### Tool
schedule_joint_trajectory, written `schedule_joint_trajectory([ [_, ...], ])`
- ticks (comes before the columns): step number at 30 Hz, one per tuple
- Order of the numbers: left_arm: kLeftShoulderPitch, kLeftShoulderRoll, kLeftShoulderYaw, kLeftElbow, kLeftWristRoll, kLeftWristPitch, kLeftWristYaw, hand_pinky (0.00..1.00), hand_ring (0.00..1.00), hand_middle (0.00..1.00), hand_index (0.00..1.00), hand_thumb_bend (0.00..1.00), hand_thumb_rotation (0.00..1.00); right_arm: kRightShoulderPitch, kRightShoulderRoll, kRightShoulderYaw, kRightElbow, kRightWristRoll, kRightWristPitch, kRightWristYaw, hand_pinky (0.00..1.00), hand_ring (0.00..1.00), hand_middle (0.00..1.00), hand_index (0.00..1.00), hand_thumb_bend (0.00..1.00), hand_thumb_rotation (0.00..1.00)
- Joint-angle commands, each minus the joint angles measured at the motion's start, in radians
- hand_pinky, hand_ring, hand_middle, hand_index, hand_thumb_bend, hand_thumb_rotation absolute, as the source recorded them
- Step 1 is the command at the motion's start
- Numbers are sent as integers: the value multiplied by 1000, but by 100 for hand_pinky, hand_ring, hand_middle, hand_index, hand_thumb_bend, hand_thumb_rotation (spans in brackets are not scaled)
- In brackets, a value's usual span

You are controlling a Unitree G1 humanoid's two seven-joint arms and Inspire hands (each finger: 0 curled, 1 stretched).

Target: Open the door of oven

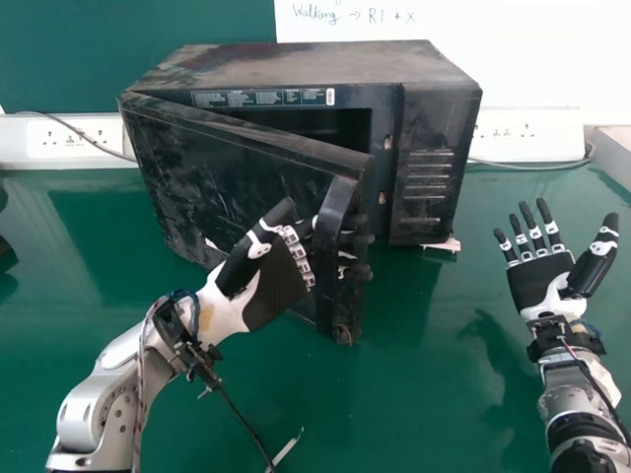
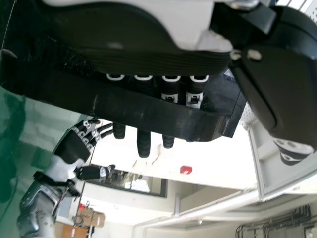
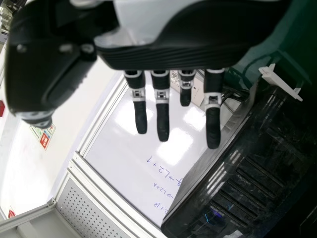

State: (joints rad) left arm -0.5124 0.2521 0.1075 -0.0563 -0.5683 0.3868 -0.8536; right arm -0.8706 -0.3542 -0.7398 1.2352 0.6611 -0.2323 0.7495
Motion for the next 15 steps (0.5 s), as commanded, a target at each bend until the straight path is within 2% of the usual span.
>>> schedule_joint_trajectory([
  [1, -11, 8, -6, -15, -50, -23, -67, 45, 65, 76, 81, 87, 96, -2, 1, -2, 4, 3, -4, 7, 49, 61, 76, 82, 100, 82],
  [4, -4, 23, 6, -18, -64, -57, -109, 46, 64, 77, 82, 86, 95, -2, 2, 0, 3, 0, -8, 4, 49, 61, 76, 82, 100, 83],
  [10, 11, 43, 53, -39, -116, -74, -150, 46, 63, 77, 81, 86, 93, -4, 1, 0, 5, 0, -8, 3, 49, 61, 76, 82, 100, 84],
  [15, 15, 72, 53, -56, -143, -45, -186, 45, 60, 76, 82, 86, 92, -4, -1, 0, 6, 0, -4, 9, 50, 62, 77, 82, 100, 84],
])
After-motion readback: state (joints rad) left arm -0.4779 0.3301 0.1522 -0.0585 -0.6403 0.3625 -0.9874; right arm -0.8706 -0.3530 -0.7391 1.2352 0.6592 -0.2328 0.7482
